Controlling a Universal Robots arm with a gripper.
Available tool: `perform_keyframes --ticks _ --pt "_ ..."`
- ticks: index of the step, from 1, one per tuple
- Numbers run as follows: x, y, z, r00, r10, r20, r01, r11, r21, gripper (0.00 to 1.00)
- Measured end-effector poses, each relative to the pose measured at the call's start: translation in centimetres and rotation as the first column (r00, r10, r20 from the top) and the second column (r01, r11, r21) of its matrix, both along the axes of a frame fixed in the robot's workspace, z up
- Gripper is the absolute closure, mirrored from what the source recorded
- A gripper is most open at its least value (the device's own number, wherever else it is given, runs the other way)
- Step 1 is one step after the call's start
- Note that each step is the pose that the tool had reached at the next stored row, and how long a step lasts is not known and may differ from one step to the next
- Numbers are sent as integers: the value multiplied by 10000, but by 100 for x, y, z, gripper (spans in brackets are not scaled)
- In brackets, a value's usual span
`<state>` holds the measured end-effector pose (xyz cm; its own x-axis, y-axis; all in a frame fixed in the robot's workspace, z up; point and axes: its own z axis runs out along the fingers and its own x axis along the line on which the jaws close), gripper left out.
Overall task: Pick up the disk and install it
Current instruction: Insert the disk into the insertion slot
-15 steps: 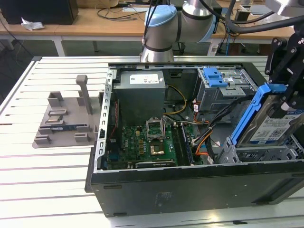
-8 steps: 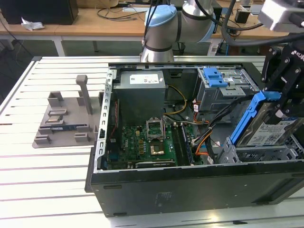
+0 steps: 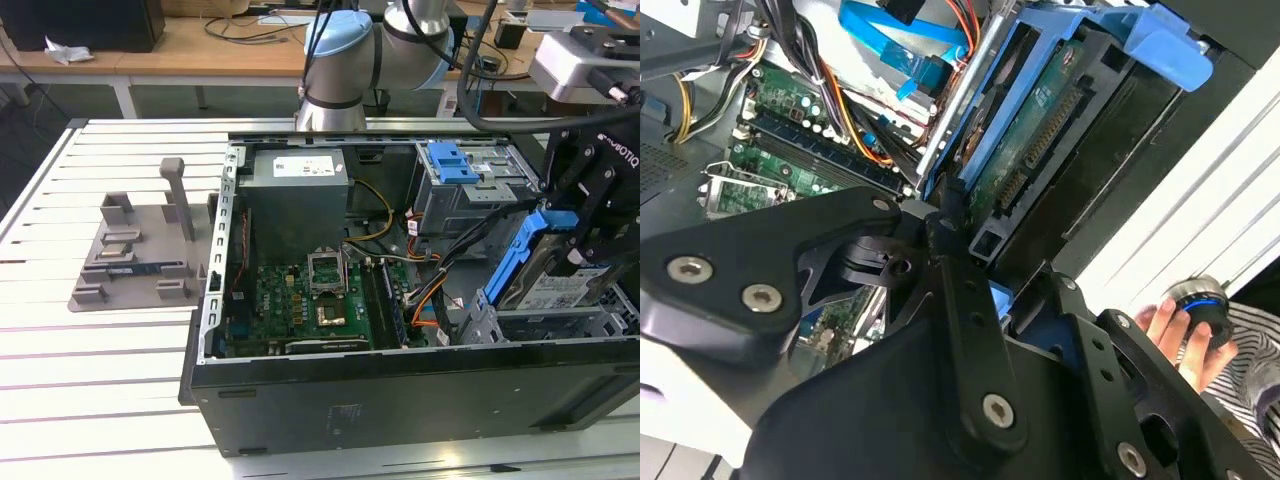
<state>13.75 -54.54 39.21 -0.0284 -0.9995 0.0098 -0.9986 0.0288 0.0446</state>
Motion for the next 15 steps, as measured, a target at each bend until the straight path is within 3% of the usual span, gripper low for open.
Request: perform_keyframes --ticks 10,11,12,13,14,15 --pt "0 0 -27 10000 -1 0 1 10000 3 62" --pt "0 0 -27 10000 0 0 0 10000 2 55" --pt "0 0 -28 10000 0 0 0 10000 1 55" --pt "0 0 -28 10000 0 0 0 10000 1 56" --pt "0 0 -29 10000 0 1 0 10000 1 69" --pt "0 0 -30 10000 0 0 0 10000 2 76"
